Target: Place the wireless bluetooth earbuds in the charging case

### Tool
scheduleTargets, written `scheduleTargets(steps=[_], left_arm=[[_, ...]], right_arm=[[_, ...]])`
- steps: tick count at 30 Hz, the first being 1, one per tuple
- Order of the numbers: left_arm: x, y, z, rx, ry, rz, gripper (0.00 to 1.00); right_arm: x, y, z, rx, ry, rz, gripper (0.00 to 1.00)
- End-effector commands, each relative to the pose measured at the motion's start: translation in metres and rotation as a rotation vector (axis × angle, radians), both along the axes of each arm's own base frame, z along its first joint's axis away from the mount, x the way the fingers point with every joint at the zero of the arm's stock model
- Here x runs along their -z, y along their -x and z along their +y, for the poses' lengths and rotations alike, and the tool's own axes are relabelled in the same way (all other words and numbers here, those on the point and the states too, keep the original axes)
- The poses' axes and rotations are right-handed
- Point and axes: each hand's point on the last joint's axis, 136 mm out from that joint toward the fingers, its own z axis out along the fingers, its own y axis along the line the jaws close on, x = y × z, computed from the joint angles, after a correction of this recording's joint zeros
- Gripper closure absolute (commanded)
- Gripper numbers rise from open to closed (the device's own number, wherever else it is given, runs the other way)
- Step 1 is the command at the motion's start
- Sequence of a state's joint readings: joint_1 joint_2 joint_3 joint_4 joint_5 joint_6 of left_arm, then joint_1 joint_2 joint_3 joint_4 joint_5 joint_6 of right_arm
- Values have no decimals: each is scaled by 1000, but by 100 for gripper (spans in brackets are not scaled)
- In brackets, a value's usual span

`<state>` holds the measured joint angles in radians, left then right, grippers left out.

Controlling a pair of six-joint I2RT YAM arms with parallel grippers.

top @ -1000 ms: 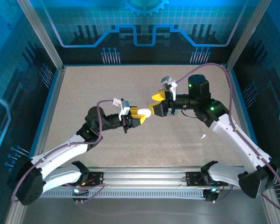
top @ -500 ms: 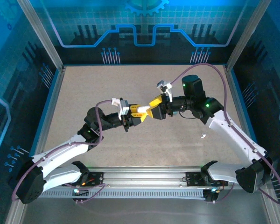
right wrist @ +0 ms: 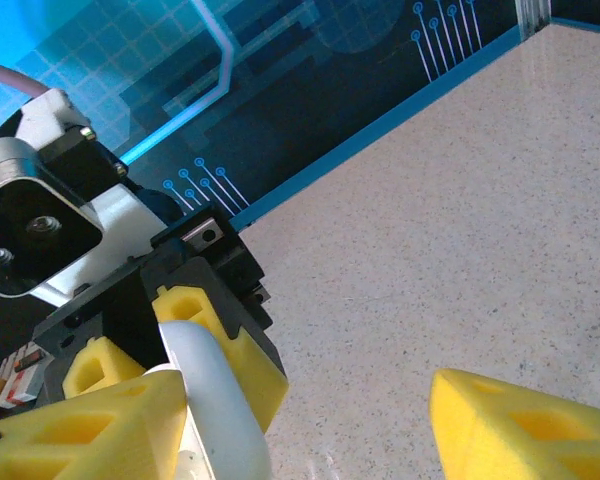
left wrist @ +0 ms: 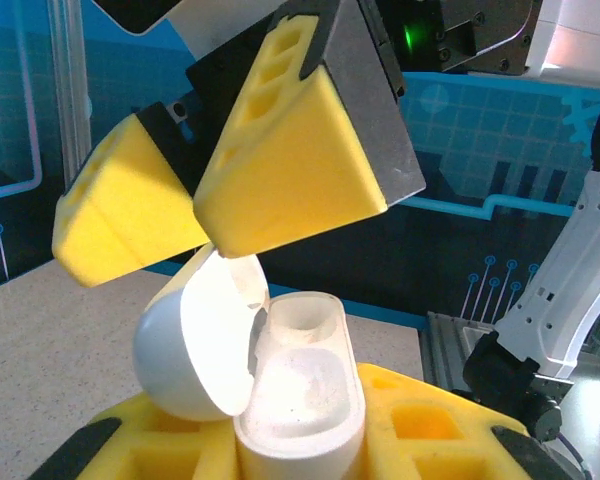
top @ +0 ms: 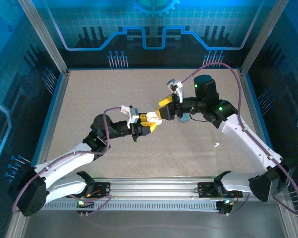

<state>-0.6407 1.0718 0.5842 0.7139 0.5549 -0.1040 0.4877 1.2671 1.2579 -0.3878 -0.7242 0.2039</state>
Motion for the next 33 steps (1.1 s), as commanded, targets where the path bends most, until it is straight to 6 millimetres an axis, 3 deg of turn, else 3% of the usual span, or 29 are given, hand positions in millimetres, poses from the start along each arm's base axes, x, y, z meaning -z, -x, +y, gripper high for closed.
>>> scheduleTargets(steps=[1, 8, 10, 13, 17, 19, 21, 24, 27, 30, 33], left_arm=[[-15, 10, 0, 30, 21, -60, 78], [4, -7, 10, -101, -31, -29, 77], [11, -13, 17, -157, -39, -26, 77], [14, -14, 27, -212, -38, -36, 77], [12, -12, 38, -263, -33, -57, 77], [11, -10, 42, -275, -43, -70, 77], [9, -6, 44, -272, -44, -78, 77], [8, -4, 42, -256, -34, -73, 77], [8, -4, 39, -239, -21, -69, 77], [9, -5, 36, -224, -14, -65, 77], [10, -7, 32, -209, -9, -59, 77]], right_arm=[[-12, -12, -2, 41, -9, -17, 33], [-54, -1, -8, 55, -87, -78, 29], [-59, -10, -20, 161, -72, -93, 28], [-45, -35, -45, 361, -16, -57, 25], [6, -66, -85, 574, 61, 165, 31], [44, -77, -116, 710, 125, 325, 37], [95, -76, -159, 889, 221, 520, 42], [157, -57, -208, 1034, 262, 764, 43], [206, -28, -250, 1173, 332, 897, 42], [238, -4, -281, 1277, 420, 965, 41], [256, 11, -295, 1318, 513, 1031, 40]])
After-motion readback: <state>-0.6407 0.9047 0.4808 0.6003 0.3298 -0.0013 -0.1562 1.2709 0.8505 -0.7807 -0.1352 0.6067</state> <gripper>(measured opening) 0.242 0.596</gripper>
